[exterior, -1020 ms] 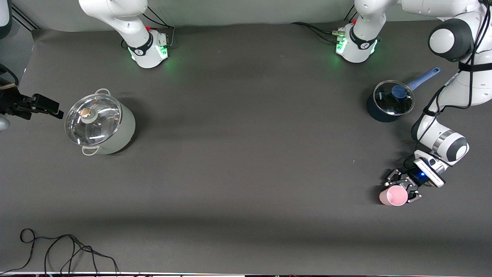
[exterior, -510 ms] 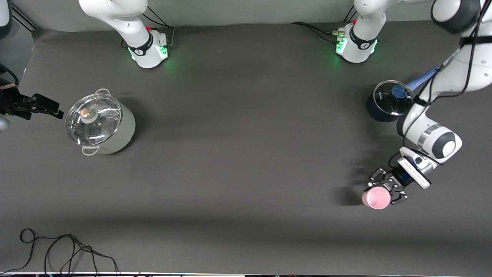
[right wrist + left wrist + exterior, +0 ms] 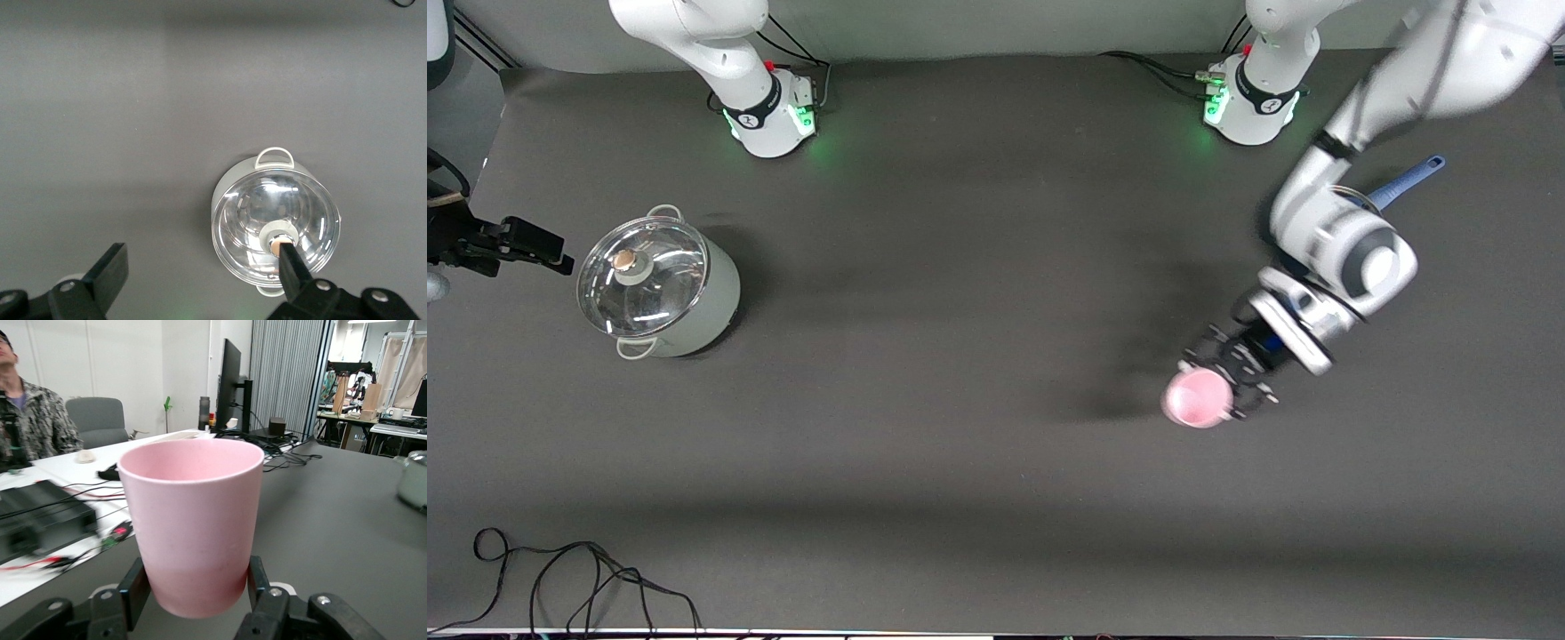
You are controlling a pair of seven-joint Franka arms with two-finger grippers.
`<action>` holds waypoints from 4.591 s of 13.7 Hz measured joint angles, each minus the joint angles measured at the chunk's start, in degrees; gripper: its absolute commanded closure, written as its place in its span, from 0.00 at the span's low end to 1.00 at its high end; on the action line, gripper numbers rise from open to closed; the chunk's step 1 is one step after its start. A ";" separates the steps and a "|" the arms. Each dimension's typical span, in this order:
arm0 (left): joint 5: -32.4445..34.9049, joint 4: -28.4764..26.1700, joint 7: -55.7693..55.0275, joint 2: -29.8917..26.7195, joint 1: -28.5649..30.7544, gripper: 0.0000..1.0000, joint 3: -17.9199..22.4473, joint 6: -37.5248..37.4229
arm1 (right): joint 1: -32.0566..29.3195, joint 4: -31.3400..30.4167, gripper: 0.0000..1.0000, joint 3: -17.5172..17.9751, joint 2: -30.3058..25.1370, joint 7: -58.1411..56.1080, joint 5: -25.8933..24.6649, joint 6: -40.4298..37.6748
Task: Transfer pink cup from left to right arm
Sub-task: 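Lift the pink cup and carry it to the table's middle, then hold the cup with the left gripper while the right gripper reaches it, then close the right gripper on the cup's rim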
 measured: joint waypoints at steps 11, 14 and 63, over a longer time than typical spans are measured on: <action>-14.25 7.20 -4.53 -6.59 -3.36 0.61 -26.42 25.77 | 0.08 0.00 0.01 -0.02 0.01 0.87 0.00 0.00; -14.26 10.11 -7.19 -6.60 -6.17 0.61 -26.45 29.40 | 0.22 0.06 0.01 0.19 0.00 14.79 4.10 -0.54; -14.28 11.26 -9.20 -6.33 -7.59 0.00 -25.88 32.04 | 33.33 29.85 1.00 7.59 24.96 88.59 17.38 -2.19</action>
